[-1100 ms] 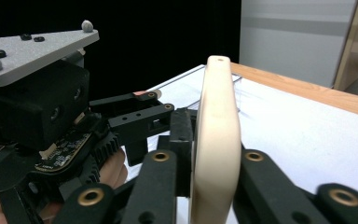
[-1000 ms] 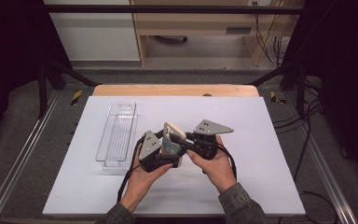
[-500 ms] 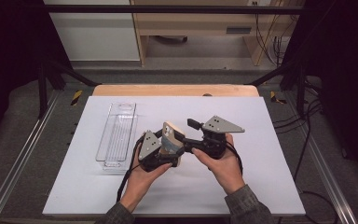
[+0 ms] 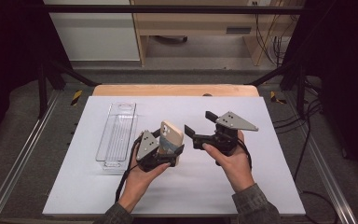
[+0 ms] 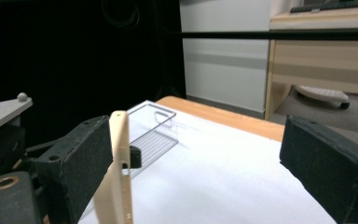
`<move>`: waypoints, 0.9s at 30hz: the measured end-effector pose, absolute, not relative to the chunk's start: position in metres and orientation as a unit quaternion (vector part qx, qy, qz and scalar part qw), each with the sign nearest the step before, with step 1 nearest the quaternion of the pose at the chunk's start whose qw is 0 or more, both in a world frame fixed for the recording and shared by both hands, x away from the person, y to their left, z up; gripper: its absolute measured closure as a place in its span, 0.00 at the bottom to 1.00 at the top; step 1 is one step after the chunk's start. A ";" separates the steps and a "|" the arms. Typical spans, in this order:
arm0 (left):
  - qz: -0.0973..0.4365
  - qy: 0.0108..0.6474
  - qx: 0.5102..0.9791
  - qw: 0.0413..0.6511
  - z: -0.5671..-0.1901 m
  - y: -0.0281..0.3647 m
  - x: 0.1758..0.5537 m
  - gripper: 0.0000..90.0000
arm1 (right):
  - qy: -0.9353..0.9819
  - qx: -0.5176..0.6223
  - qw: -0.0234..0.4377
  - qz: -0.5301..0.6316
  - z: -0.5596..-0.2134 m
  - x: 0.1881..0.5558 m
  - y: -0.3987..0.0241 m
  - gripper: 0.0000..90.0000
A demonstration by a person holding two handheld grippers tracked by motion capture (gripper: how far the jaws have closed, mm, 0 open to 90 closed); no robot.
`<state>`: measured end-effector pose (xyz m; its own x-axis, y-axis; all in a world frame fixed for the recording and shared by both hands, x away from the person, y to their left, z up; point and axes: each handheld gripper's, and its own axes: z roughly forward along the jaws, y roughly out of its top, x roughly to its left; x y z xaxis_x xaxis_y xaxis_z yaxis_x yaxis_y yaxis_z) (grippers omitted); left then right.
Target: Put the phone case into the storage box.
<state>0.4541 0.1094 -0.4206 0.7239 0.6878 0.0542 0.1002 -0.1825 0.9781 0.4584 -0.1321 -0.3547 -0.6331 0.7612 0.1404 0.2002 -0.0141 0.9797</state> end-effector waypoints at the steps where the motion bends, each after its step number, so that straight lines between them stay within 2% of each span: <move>1: 0.254 0.271 0.725 0.580 -0.420 0.110 0.454 0.12 | 0.663 0.361 0.233 0.614 -0.355 0.459 -0.134 0.07; 13: 0.267 0.269 0.719 0.583 -0.408 0.115 0.450 0.12 | 0.655 0.364 0.264 0.607 -0.361 0.457 -0.153 0.04; 27: 0.283 0.278 0.704 0.589 -0.383 0.134 0.453 0.12 | 0.642 0.383 0.288 0.598 -0.382 0.439 -0.178 0.03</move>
<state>0.4530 0.1336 -0.3826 0.6850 0.7250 0.0711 0.0582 -0.1517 0.9867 0.4387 -0.1775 -0.3824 -0.5402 0.8369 0.0889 0.1484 -0.0092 0.9889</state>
